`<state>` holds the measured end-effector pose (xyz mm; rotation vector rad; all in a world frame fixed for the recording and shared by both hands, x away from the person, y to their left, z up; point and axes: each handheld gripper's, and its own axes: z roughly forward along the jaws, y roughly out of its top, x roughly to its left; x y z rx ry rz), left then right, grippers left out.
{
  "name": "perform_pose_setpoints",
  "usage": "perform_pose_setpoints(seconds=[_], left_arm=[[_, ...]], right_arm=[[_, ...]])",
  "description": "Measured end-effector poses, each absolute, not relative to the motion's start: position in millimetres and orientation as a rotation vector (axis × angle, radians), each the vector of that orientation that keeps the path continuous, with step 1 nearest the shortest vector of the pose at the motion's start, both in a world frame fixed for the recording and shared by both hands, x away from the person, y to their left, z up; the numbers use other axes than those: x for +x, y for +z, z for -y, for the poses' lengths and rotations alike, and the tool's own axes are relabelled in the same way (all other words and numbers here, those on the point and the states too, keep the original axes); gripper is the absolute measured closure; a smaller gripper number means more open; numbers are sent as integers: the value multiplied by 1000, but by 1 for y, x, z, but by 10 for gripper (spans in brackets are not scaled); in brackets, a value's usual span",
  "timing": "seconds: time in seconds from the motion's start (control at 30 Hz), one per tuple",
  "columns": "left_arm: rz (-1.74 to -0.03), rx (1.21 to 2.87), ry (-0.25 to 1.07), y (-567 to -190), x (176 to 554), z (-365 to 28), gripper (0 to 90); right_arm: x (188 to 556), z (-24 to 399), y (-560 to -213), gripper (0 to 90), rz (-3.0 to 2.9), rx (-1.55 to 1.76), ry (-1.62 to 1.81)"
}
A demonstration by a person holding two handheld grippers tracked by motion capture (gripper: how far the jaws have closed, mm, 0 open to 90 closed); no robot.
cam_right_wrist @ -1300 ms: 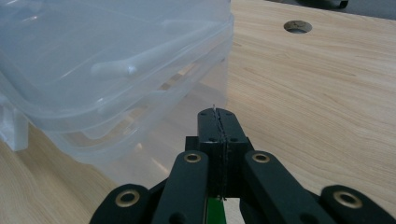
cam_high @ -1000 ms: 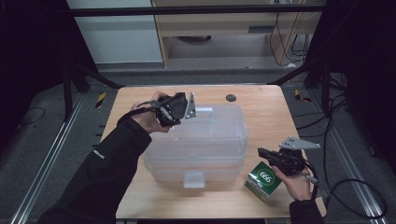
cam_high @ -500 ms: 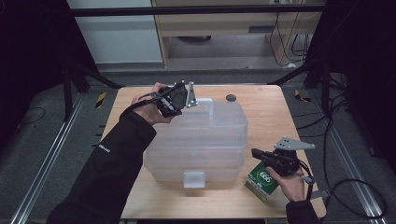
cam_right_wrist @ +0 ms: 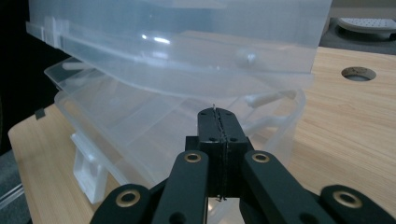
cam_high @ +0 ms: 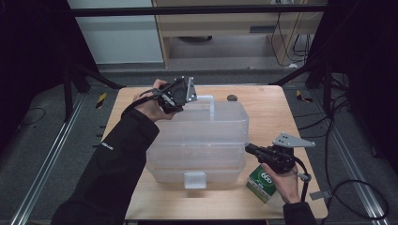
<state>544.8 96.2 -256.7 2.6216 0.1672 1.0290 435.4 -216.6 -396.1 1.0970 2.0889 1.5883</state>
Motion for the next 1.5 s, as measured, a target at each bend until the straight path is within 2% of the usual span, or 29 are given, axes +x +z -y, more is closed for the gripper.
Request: perform_pose_setpoints(seconds=[0.17,0.4,0.7,1.03,1.2,1.33,1.5], left_arm=[[-192,2606,1013,-257,544,-98,673],[-206,2571,994,-258,534,-110,521],[-318,2458,969,-243,516,-151,507],[-514,2299,909,-244,500,-202,622],[-625,2131,911,-247,485,-229,700],[-687,2059,928,-252,475,-245,761],[-762,1927,916,-269,458,-268,845]], right_arm=[[434,217,-395,900,-2066,1095,1615],[434,216,-395,900,-2073,1102,1612],[434,215,-396,900,-2078,1097,1597],[435,214,-396,900,-2089,1103,1588],[435,213,-397,900,-2094,1106,1581],[435,213,-397,900,-2096,1102,1569],[435,212,-397,900,-2098,1104,1567]])
